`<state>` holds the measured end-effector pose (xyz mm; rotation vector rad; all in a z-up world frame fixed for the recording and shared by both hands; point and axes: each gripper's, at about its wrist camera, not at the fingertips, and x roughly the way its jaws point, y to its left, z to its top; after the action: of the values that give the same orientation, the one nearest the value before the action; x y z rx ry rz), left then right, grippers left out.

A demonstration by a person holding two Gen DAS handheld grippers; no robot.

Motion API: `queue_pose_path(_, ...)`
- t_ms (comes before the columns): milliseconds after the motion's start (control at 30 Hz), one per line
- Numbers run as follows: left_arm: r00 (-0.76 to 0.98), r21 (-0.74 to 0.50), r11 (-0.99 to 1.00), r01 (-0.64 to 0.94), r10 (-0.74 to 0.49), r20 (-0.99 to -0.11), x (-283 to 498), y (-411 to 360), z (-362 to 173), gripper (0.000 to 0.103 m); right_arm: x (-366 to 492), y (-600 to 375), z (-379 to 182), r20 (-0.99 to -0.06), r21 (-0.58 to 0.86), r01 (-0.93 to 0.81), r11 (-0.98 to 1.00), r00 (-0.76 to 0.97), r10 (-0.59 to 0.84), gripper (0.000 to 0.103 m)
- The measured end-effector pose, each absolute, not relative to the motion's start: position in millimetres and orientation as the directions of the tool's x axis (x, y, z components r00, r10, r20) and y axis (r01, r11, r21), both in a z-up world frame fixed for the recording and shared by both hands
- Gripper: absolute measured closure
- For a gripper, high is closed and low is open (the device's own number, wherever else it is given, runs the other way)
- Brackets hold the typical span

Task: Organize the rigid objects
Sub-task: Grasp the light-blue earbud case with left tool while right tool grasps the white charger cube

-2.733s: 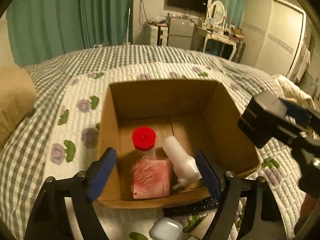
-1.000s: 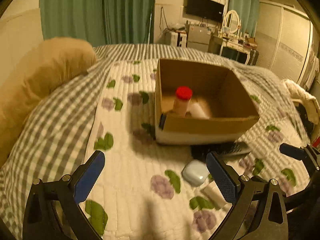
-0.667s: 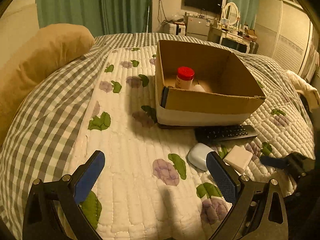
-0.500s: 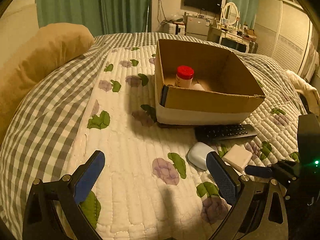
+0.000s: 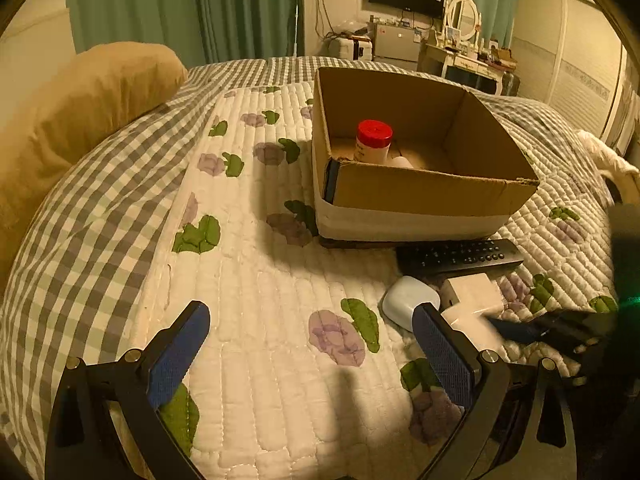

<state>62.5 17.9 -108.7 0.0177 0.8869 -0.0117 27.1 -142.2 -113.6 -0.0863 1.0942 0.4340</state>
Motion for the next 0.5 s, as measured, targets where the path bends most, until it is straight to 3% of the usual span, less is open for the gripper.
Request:
queue_pose_path(167, 0.633, -0.01, 1.0, 0.03, -0.027, -0.774, 69.5, 7.1, -99.0, 0.0, 22.7, -166.4, -67.4, -0.815, 0.005, -0.353, 0.936, 0.541, 0.208, 0.062)
queue_pose_path(367, 0.604, -0.003, 0.997, 0.073, -0.046, -0.796, 87.9, -21.9, -110.9, 0.0, 47.4, -202.6, -46.5, -0.786, -0.021, -0.266, 0.964, 0.6, 0.149, 0.062)
queue_pose_path(500, 0.542, 0.01, 0.995, 0.097, -0.044, -0.84, 100.8, -38.4, -143.3, 0.0, 55.3, -225.0, -55.9, -0.798, 0.05, -0.237, 0.97, 0.574, 0.182, 0.062)
